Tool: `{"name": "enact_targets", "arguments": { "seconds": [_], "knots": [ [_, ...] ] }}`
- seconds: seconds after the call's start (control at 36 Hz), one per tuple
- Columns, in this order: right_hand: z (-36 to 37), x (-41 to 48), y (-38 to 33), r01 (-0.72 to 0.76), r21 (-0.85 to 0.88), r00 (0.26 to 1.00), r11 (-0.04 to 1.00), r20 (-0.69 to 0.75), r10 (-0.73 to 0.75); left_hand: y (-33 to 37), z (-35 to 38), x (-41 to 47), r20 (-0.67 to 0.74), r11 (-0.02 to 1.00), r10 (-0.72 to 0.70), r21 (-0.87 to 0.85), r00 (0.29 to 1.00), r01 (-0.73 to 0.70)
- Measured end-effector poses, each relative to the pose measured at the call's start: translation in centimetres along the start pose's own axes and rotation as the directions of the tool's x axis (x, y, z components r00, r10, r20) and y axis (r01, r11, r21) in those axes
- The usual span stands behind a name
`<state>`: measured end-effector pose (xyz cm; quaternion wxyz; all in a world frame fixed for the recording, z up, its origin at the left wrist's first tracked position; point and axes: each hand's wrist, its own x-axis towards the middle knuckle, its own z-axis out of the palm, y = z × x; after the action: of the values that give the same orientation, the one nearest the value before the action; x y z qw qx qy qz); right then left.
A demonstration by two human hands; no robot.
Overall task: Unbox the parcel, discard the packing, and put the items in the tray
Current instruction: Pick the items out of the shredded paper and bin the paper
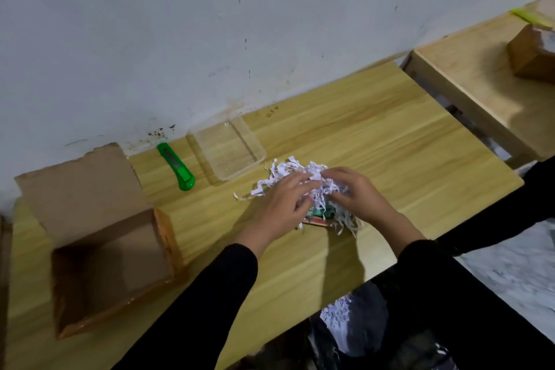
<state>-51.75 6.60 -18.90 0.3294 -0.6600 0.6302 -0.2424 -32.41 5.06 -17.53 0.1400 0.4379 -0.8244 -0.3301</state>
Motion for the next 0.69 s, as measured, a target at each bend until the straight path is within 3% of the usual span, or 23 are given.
{"name": "enact_targets", "arguments": {
  "seconds": [0.06,0.17,0.22,0.33,0.42,0.47,0.53,0.69],
  "knots": [
    [0.1,0.5,0.3,-0.058,-0.007,0.997,0.998,-0.052,0.057,-0.8,0.6,0.6,0.056,0.996,-0.069,-0.059,0.996,0.073],
    [-0.6,1.3,0.7,-0.203,0.096,0.961,0.974,-0.172,0.217,-2.3,0.2,1.7,0.048,0.966,-0.240,-0.089,0.970,0.244],
    [-0.9,1.2,0.7,-0.203,0.114,0.942,0.972,-0.247,0.226,-2.4,-0.5,2.2,0.013,0.950,-0.299,-0.096,0.954,0.299],
    [-1.0,-0.3,0.0,-0.046,0.092,0.949,0.995,-0.308,0.072,-1.2,-0.9,2.4,-0.189,0.950,-0.313,-0.046,0.931,0.310],
    [0.0,-1.3,-0.5,0.113,-0.060,0.965,0.992,-0.230,-0.124,-0.2,-0.6,1.7,-0.291,0.983,-0.186,-0.060,0.939,0.176],
    [0.6,-1.2,-0.2,0.207,-0.188,0.963,0.960,-0.136,-0.234,0.2,-0.2,1.5,-0.171,0.991,-0.105,-0.105,0.980,0.088],
    [0.9,-0.6,0.4,0.199,-0.237,0.965,0.951,-0.124,-0.233,-0.1,0.2,1.6,-0.062,0.994,-0.069,-0.086,0.996,0.063],
    [-0.9,1.3,1.1,-0.101,-0.016,0.973,0.995,-0.210,0.095,-2.8,0.0,2.7,0.106,0.982,-0.178,-0.041,0.978,0.184]
  ]
}}
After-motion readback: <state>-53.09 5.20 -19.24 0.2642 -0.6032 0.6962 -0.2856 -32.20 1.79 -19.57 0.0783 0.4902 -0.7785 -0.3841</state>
